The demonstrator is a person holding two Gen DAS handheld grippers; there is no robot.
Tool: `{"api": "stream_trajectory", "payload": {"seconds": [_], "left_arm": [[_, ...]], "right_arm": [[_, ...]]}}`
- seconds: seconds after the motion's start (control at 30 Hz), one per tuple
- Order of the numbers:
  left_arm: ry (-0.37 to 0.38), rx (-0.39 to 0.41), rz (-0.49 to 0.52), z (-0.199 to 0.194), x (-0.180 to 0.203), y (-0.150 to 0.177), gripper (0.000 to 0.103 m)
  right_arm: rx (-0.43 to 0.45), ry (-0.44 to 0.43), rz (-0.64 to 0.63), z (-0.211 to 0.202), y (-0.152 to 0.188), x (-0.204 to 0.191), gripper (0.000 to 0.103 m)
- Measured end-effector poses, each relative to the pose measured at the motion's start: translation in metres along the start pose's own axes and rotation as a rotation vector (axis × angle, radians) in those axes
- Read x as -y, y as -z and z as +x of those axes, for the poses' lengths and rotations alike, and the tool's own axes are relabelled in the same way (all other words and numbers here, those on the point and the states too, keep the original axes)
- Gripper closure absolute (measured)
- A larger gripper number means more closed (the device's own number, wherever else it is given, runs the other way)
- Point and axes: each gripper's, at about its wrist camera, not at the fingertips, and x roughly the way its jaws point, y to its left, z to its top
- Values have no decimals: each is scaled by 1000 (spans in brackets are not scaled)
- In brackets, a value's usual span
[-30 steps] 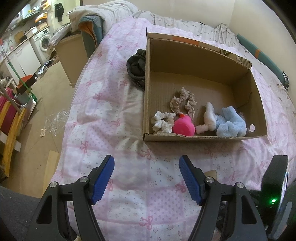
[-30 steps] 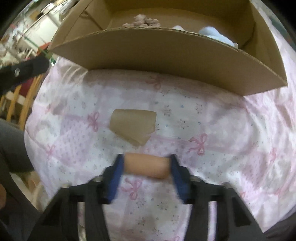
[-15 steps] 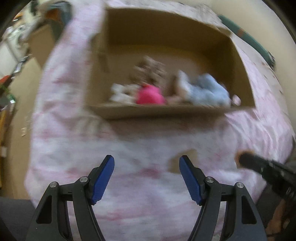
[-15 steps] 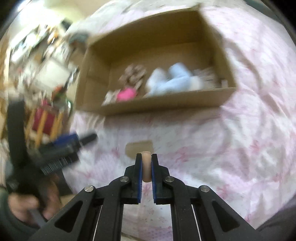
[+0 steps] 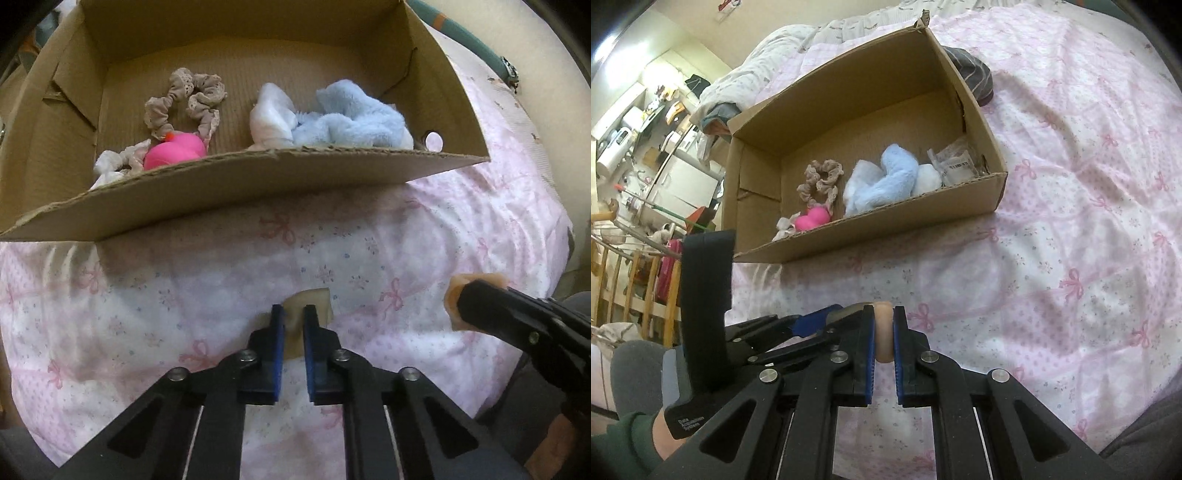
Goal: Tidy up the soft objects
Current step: 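Carry the sponge with the left tool while the right tool carries the cylinder over the box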
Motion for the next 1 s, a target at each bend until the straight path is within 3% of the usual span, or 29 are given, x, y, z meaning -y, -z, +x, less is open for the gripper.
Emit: {"api": "stream_trajectory", "payload": {"seconds": [0.2,0.47,0.7,0.83,1.0], "left_arm": [[-13,54,-27,-32,-3,13,97],[-56,175,-23,-86,-11,29,97],[-116,286,-84,-111,-29,30,97],[-122,394,-97,-146,-35,24,97],[-155,484,-77,-174,-37,-1,97]], "right_arm": [[13,-4,-18,-2,0,-5,93],[18,-7,-30,-3,1,-7,93],[41,-17,-64,-6,1,-16,93],[125,-136,-113,-24,-1,-31,93],[183,-170,-173,-38,-10,-45,93]]}}
